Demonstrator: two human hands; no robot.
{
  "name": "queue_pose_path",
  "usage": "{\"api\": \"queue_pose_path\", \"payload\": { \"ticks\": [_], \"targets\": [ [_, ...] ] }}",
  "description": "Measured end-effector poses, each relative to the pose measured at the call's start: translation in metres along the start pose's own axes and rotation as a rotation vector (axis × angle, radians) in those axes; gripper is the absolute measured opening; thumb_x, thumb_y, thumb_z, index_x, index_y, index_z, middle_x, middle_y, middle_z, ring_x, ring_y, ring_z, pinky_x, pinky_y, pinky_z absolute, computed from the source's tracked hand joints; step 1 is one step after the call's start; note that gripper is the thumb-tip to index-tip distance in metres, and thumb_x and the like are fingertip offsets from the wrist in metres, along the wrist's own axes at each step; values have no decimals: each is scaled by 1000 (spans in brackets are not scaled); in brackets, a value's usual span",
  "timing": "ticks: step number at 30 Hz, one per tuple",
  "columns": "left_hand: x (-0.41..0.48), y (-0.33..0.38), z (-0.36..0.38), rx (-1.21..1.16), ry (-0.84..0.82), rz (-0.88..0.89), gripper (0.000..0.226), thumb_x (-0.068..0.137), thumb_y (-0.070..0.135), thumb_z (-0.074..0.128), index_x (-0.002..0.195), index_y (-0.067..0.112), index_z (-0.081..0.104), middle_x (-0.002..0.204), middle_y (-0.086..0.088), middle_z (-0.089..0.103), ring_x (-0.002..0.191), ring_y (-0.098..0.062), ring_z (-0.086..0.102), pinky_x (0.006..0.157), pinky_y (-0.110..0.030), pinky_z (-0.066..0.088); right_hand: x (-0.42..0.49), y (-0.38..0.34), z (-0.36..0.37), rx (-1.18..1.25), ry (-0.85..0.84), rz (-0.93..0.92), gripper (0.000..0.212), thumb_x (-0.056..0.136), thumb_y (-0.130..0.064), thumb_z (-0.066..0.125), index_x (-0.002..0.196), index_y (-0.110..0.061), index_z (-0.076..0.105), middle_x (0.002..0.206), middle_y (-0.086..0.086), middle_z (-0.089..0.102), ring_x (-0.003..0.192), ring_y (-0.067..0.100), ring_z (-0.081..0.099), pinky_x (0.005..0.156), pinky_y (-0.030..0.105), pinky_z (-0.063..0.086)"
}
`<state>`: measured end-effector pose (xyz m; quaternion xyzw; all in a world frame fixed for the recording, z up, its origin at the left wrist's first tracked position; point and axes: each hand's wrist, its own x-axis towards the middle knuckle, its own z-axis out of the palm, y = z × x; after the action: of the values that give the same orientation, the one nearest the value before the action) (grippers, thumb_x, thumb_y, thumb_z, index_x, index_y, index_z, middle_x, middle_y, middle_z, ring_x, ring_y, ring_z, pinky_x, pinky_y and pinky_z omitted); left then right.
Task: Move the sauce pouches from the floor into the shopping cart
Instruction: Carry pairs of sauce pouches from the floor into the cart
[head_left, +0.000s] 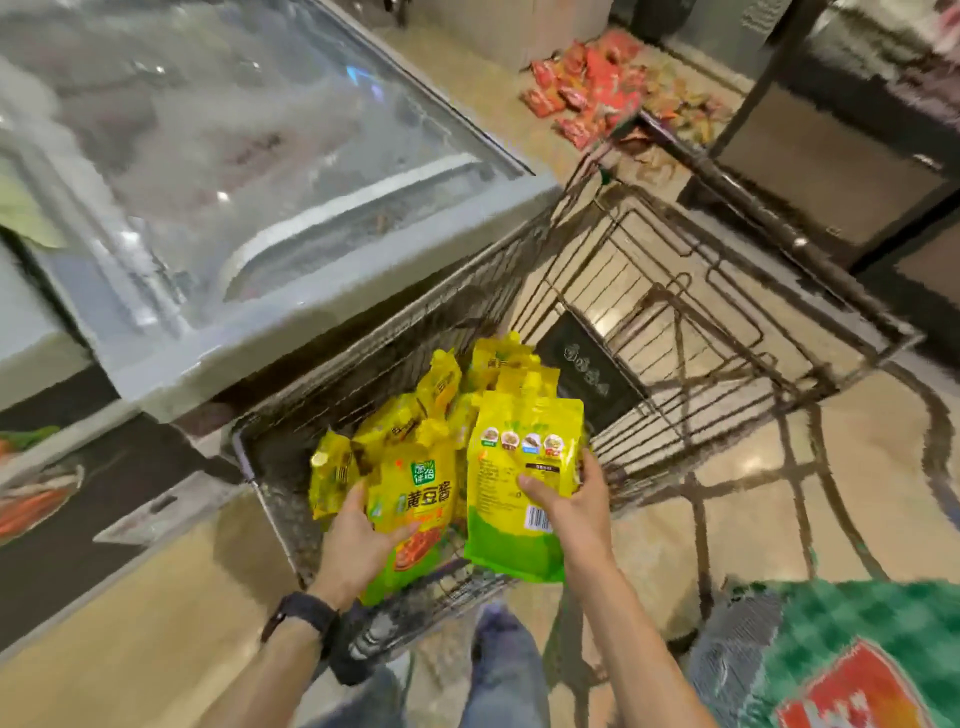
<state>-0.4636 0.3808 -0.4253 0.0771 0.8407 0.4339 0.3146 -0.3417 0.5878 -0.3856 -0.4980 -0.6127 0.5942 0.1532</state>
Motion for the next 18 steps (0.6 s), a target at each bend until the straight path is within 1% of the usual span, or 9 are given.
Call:
{"api": "queue_pose_path", "payload": {
  "ticks": [2, 4, 6, 8, 9, 11, 13, 14, 18],
  "targets": [
    [15, 1, 18, 37, 48, -66, 88, 77, 23, 86, 148, 3, 38, 139, -6, 54, 132, -25, 51, 101, -31, 40, 47, -1, 15, -89, -43, -13, 103, 45, -44, 88, 136, -18, 47, 129, 6, 62, 118, 25, 60, 104, 50, 46],
    [30, -3, 31, 19, 59, -96, 82, 77, 19, 85, 145, 5, 41, 131, 4, 51, 121, -13, 50, 90, -21, 39, 82, -3, 26, -193, -96, -44, 101, 57, -34, 91, 142, -11, 42, 135, 5, 52, 125, 22, 51, 110, 43, 39],
    [45, -16, 42, 4, 57, -146, 71, 75, 19, 87, 134, 14, 48, 124, 8, 51, 113, -11, 50, 79, -12, 39, 115, 5, 32, -287, -125, -81, 93, 62, -30, 88, 140, -8, 44, 135, 11, 55, 125, 28, 53, 107, 43, 41],
    [59, -33, 53, 12, 63, -198, 57, 72, 17, 89, 117, 19, 54, 117, 9, 59, 109, -12, 55, 76, -5, 39, 146, 14, 36, -369, -157, -51, 90, 66, -24, 88, 141, -9, 42, 135, 14, 57, 125, 30, 54, 107, 42, 40],
    [63, -43, 60, 27, 79, -241, 52, 71, 17, 89, 111, 19, 56, 113, 8, 61, 107, -13, 58, 76, -5, 41, 162, 19, 37, -402, -181, -21, 89, 68, -19, 88, 142, -8, 41, 136, 14, 56, 125, 29, 53, 107, 40, 39],
    [69, -54, 72, 38, 103, -330, 45, 73, 18, 89, 105, 18, 57, 109, 5, 65, 102, -18, 64, 73, -20, 46, 186, 24, 40, -491, -230, 0, 83, 69, -12, 86, 140, -10, 42, 131, 12, 59, 118, 25, 56, 98, 33, 42],
    [68, -61, 81, 94, 131, -388, 38, 76, 15, 83, 106, 17, 60, 105, 6, 66, 99, -18, 66, 74, -24, 44, 202, 34, 40, -615, -287, 0, 75, 68, -8, 83, 132, -14, 45, 121, 10, 64, 108, 26, 61, 85, 29, 43],
    [67, -63, 85, 125, 144, -400, 37, 78, 12, 80, 110, 16, 61, 107, 5, 67, 101, -19, 67, 77, -26, 47, 207, 40, 40, -663, -300, -21, 76, 65, -8, 82, 131, -16, 43, 118, 10, 65, 106, 29, 63, 84, 30, 45],
    [56, -61, 89, 159, 179, -424, 51, 77, 5, 74, 126, 14, 62, 125, -6, 67, 115, -28, 64, 94, -34, 49, 209, 55, 35, -765, -285, -31, 85, 62, -7, 83, 137, -9, 42, 128, 17, 60, 121, 34, 53, 103, 37, 39]
  ]
}}
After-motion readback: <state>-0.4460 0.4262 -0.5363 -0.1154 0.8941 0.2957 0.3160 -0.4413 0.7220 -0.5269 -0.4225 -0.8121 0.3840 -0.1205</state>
